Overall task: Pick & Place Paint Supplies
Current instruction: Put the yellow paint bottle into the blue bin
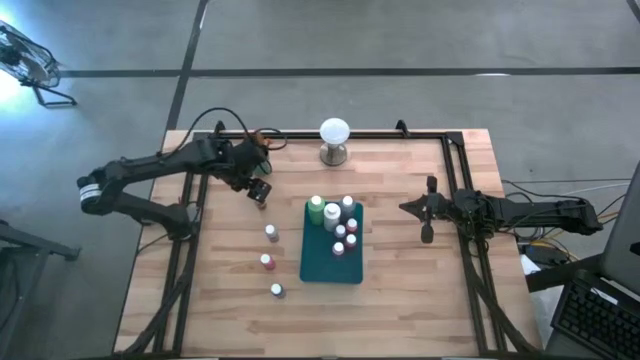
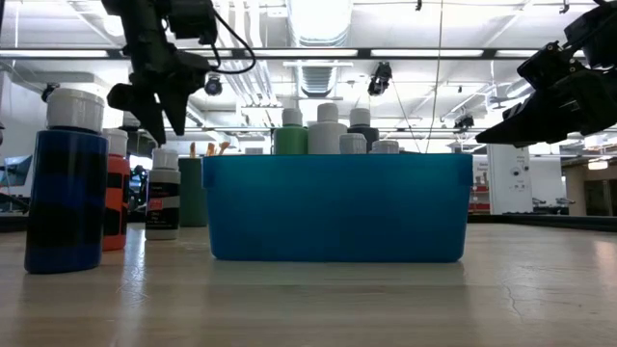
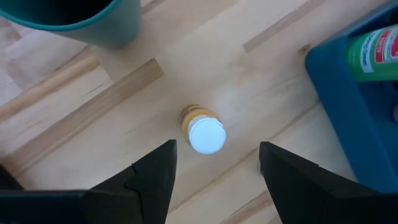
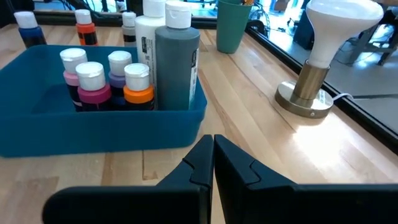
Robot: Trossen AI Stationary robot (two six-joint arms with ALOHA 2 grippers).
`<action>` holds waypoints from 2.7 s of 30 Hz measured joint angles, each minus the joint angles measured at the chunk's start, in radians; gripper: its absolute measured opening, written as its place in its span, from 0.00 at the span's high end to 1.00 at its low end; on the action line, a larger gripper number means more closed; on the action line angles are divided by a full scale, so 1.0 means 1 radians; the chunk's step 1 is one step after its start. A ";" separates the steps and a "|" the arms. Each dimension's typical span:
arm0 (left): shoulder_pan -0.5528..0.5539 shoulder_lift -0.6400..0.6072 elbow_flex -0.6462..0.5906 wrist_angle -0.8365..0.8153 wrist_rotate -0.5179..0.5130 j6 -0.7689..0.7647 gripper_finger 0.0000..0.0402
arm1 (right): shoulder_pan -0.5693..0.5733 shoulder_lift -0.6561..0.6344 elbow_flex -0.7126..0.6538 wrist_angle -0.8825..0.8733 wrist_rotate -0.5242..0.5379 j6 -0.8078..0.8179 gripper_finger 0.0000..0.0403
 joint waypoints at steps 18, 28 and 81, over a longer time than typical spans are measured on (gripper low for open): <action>0.000 0.152 -0.018 0.018 -0.006 0.014 0.42 | 0.000 0.000 0.000 0.000 0.000 0.013 0.98; 0.000 0.173 -0.018 0.035 0.009 0.025 0.42 | 0.000 0.000 0.000 0.000 0.000 0.009 0.98; 0.000 0.085 -0.018 0.032 0.019 0.010 0.42 | 0.000 0.000 0.000 0.000 0.000 0.013 0.98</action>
